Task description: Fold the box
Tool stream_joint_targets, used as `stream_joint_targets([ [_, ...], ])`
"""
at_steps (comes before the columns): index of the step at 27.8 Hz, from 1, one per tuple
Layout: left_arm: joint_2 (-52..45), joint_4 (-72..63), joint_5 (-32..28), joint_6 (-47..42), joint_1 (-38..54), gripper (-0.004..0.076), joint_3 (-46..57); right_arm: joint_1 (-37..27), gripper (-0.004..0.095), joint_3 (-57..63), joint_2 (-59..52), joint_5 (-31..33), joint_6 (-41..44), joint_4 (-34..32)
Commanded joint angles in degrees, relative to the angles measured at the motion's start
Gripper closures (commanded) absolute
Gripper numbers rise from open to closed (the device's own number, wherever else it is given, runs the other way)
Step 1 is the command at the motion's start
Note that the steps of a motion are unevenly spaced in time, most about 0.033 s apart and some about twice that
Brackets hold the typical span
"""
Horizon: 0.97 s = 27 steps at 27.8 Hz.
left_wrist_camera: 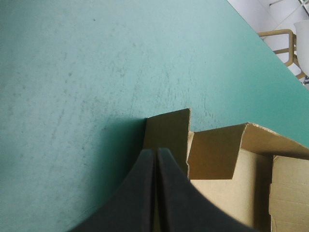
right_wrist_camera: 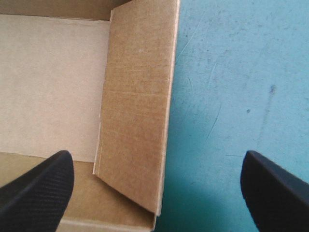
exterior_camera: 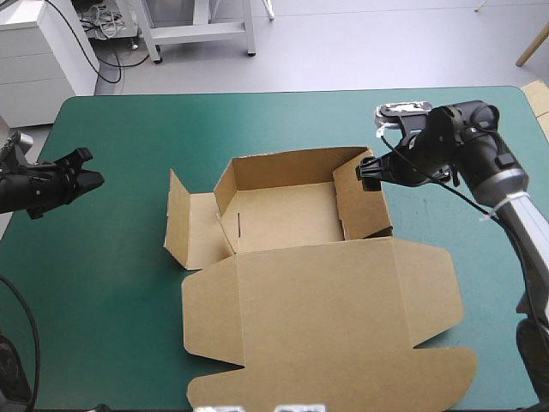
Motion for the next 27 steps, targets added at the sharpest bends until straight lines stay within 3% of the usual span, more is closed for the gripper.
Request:
stream_joint_targets([
  [1, -1.95, -3.41, -0.20, -0.42, 0.00, 0.0732, -1.41, -0.08, 0.0046, -1.36, 1.79, -3.59, -0.11, -0.23],
  [10, -1.95, -3.41, -0.20, -0.42, 0.00, 0.0732, -1.41, -0.08, 0.0046, -1.36, 10.84, -3.99, -0.11, 0.03],
  [21, -1.95, -3.41, -0.20, -0.42, 0.00, 0.0732, -1.41, -0.08, 0.0066, -1.36, 12.85, -1.88, -2.26, 0.59],
  [25, -1.95, -3.41, -0.20, -0.42, 0.00, 0.0732, -1.41, -0.08, 0.0318, -1.36, 14.22, -1.32, -2.52, 3.27],
  [27, -1.95, -3.41, -0.43, -0.42, 0.00, 0.0732, -1.41, -0.08, 0.0512, -1.36, 14.32, -1.45, -2.52, 3.36],
])
